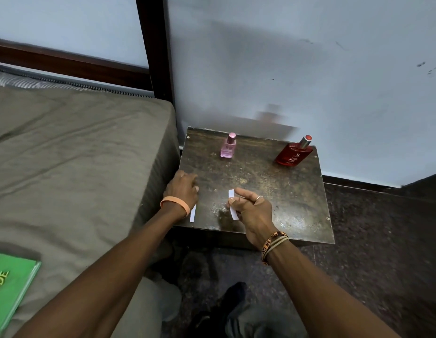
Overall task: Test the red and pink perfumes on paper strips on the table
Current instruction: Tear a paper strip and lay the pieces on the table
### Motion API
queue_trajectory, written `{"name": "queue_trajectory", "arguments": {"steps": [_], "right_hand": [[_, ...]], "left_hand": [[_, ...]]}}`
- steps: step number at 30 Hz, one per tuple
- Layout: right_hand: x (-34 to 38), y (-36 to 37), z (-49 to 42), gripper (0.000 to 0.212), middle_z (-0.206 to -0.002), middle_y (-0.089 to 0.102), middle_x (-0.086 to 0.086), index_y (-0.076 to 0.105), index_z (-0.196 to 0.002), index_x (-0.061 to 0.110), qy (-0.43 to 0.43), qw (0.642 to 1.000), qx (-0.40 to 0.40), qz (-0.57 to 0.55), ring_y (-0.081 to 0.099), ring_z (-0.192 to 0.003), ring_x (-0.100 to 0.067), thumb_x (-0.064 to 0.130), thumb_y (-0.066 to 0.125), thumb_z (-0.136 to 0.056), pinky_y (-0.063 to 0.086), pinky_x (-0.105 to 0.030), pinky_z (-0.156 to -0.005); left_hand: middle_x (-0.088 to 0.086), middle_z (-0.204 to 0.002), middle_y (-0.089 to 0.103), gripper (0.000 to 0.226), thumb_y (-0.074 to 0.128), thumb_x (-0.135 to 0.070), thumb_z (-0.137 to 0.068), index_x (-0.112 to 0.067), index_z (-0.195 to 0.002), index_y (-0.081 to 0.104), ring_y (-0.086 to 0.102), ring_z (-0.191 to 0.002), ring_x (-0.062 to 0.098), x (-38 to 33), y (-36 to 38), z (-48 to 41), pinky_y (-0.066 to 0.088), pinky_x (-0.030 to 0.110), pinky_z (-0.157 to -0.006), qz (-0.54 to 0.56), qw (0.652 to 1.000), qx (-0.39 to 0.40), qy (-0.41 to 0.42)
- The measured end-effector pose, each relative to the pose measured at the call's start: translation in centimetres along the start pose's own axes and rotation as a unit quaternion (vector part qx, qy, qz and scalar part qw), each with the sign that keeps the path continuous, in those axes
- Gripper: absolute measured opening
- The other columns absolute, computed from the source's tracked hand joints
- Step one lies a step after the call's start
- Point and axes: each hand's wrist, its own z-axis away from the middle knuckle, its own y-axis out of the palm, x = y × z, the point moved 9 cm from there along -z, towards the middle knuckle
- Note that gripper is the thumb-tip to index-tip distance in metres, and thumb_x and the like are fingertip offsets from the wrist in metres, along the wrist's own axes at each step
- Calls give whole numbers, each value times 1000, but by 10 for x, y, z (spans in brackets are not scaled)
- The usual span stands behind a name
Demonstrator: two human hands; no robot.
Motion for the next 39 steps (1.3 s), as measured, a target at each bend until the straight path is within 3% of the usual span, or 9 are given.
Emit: {"name": "queue_trajectory", "arguments": {"steps": [2,6,8,11,13,18,24,34,39], "right_hand": [[2,-3,1,30,-87,72,-14,66,-107,3,-1,1000,-4,-10,69,-82,-24,-11,70,-80,57,-31,-78],[9,-12,6,30,-90,71,-17,65,-107,2,-10,1000,-13,-26,69,-84,-27,-12,69,-80,57,-37,-86],[12,-16,9,28,-90,70,-18,65,-103,3,-17,999,-16,-33,68,-84,-27,-13,68,-80,56,-39,-87],[18,-26,13,28,-83,70,-13,66,-102,5,-25,999,-16,-32,68,-79,-22,-12,69,-80,57,-35,-80],[20,-32,15,29,-79,70,-9,65,-105,2,-32,999,-12,-20,69,-74,-18,-9,73,-79,59,-33,-77],[19,-61,18,35,-85,73,-15,65,-108,2,-25,999,-31,-26,71,-78,-22,-5,78,-76,60,-39,-82],[2,-107,15,34,-79,72,-10,63,-105,6,16,996,-61,-64,71,-70,-17,-8,76,-77,57,-26,-60],[-12,-133,-11,31,-89,73,-13,64,-99,9,32,993,-81,-79,70,-77,-18,-8,76,-76,56,-24,-64],[-16,-134,-26,32,-83,74,-11,67,-97,10,8,994,-106,2,70,-71,-17,-6,79,-72,57,-26,-65]], "left_hand": [[8,-116,50,32,57,-20,-86,-21,-118,60,55,-101,29,-14,-5,8,50,41,-86,-11,999,-34,26],[5,-116,50,29,52,-17,-88,-20,-115,61,55,-100,24,-32,-1,19,50,38,-85,0,999,-29,33],[3,-105,58,20,58,-26,-89,-17,-105,66,57,-91,17,-43,-2,24,49,32,-82,96,994,-40,35],[4,-81,66,23,67,-38,-84,-16,-87,69,59,-71,14,-69,19,42,49,27,-64,384,918,83,-45],[6,-78,68,17,70,-30,-83,-15,-89,70,59,-67,14,-90,33,52,51,28,-63,442,882,155,-60],[5,-73,68,3,71,-13,-83,-11,-81,70,60,-65,12,-119,52,54,50,23,-62,440,880,167,-57],[6,-68,67,10,76,-12,-77,-16,-71,70,57,-59,14,-145,77,38,52,30,-61,422,893,137,-76],[12,-74,70,11,75,-14,-80,-4,-85,72,66,-63,19,-148,120,16,56,29,-60,333,928,154,-60],[-2,-78,72,6,78,-22,-75,-19,-76,73,67,-72,12,-144,121,6,54,26,-70,249,960,124,-15]]}}
